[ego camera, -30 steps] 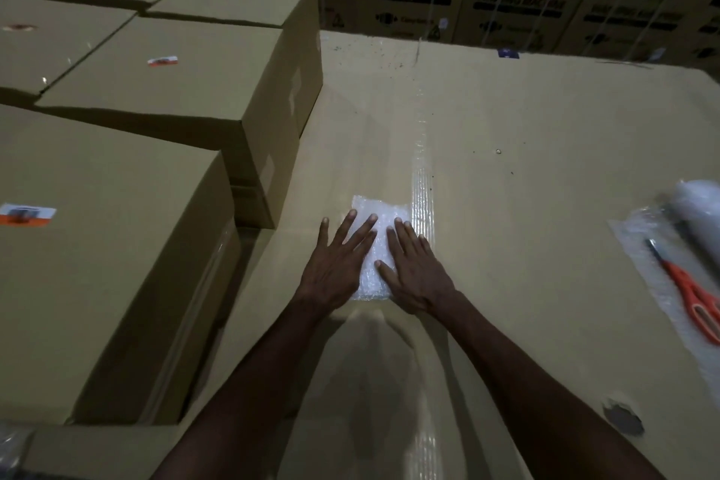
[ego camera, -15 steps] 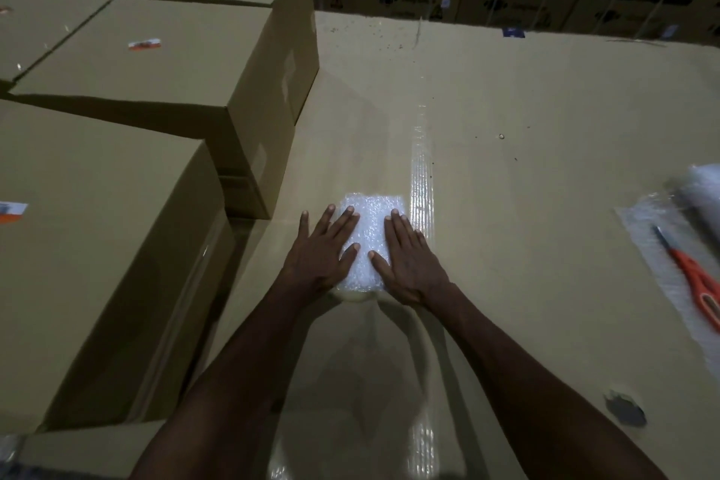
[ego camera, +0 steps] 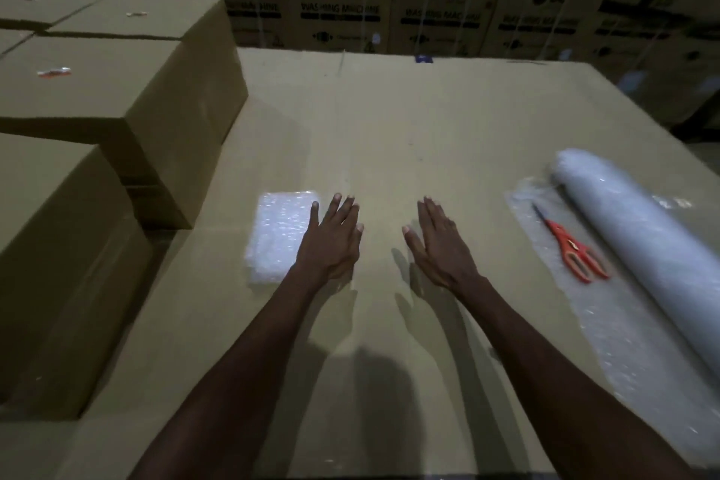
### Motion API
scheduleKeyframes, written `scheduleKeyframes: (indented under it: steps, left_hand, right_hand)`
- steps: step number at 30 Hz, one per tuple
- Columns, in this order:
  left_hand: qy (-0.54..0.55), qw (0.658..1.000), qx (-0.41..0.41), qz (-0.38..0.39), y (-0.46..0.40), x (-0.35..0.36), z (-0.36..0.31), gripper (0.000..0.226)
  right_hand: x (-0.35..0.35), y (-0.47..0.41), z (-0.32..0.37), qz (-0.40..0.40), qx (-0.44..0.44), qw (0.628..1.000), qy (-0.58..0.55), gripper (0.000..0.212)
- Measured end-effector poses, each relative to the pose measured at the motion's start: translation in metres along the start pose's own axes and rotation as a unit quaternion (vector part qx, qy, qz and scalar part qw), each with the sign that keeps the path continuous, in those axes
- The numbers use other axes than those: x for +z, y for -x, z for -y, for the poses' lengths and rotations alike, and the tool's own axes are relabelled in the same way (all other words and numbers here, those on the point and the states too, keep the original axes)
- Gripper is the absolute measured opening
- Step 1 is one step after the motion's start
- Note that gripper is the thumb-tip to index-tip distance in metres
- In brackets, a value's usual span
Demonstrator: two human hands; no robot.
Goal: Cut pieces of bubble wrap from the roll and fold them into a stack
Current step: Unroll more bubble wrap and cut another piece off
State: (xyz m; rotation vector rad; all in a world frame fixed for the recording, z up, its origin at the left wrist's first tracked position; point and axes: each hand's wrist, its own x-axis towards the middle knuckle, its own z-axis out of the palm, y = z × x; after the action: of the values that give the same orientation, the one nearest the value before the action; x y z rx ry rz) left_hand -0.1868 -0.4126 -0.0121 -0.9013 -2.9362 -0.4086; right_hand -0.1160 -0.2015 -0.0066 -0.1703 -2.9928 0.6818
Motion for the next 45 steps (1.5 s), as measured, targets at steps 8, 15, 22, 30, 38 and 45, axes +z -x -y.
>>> scheduleKeyframes:
  steps: [8, 15, 22, 30, 38, 45]
  left_hand:
    - [0.0, 0.996, 0.053, 0.067, -0.032, 0.072, -0.206, 0.062]
    - [-0.001, 0.992, 0.069, 0.107, -0.038, 0.123, -0.327, 0.064]
    - [-0.011, 0.986, 0.042, 0.164, -0.046, 0.144, -0.365, 0.083]
    - [-0.042, 0.99, 0.044, 0.128, -0.042, 0.156, -0.361, 0.101]
    - [-0.066, 0.988, 0.075, 0.115, -0.049, 0.156, -0.34, 0.093]
    - [-0.095, 0.984, 0.111, 0.1, -0.05, 0.15, -0.308, 0.097]
  right_hand:
    - [-0.094, 0.094, -0.196, -0.059, 0.045, 0.996, 0.048, 0.07]
    - [-0.144, 0.138, -0.28, -0.046, 0.049, 0.992, 0.103, 0.041]
    - [-0.153, 0.123, -0.297, -0.005, 0.01, 0.99, 0.144, 0.031]
    - [-0.13, 0.079, -0.289, 0.013, 0.05, 0.986, 0.158, 0.042]
    - [-0.142, 0.05, -0.291, -0.022, 0.072, 0.957, 0.279, 0.036]
    - [-0.166, 0.077, -0.337, -0.036, 0.085, 0.955, 0.282, 0.039]
